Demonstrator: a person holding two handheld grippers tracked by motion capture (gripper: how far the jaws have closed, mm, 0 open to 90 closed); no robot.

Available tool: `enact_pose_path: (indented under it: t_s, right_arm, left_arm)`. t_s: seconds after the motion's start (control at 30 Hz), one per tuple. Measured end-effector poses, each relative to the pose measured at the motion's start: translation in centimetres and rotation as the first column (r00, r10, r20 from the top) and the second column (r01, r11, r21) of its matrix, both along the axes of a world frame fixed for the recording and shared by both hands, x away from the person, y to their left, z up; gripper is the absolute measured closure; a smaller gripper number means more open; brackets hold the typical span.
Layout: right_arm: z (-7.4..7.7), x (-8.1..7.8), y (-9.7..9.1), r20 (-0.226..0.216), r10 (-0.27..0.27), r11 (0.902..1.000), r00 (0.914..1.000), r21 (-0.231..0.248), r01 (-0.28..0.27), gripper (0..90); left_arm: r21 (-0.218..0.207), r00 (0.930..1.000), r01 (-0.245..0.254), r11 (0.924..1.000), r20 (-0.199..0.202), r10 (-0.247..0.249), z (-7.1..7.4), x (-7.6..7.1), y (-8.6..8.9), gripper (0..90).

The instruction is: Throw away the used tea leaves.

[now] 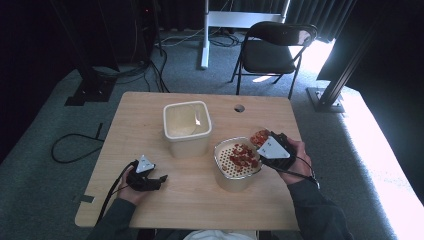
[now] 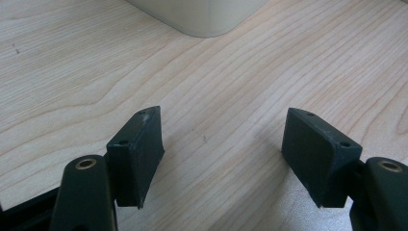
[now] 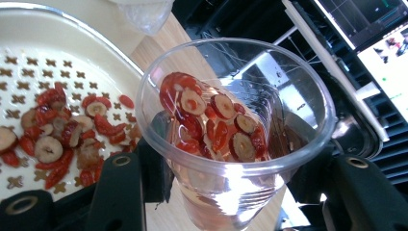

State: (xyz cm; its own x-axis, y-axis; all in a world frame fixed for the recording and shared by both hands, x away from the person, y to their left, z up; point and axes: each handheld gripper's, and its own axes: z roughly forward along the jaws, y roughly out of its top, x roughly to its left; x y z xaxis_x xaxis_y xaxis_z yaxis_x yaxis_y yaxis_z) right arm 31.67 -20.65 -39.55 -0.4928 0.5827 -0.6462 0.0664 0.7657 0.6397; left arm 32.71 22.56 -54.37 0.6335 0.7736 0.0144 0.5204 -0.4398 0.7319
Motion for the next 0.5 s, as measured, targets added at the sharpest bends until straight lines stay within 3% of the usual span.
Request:
enact_pose_path:
  t_s: [0.2, 0.37, 0.5]
  right_arm:
    - [-0.3, -0.1, 0.8, 0.018, 0.010, 0.9962, 0.9998, -0.087, -0.008, 45.1]
    - [-0.6, -0.3, 1.5, 0.048, 0.012, 0.9858, 0.9988, -0.168, -0.004, 45.2]
    - [-0.9, -0.6, 2.4, 0.082, 0.027, 0.9656, 0.9962, -0.260, -0.005, 45.3]
  left_arm:
    - [-0.001, 1.0000, -0.001, 1.0000, 0.000, 0.001, 0.0, 0.0, 0.0, 31.4]
    - [-0.003, 1.0000, -0.002, 1.0000, 0.000, 0.002, 0.0, 0.0, 0.0, 31.4]
    - [-0.002, 1.0000, -0.002, 1.0000, 0.001, 0.002, 0.0, 0.0, 0.0, 31.4]
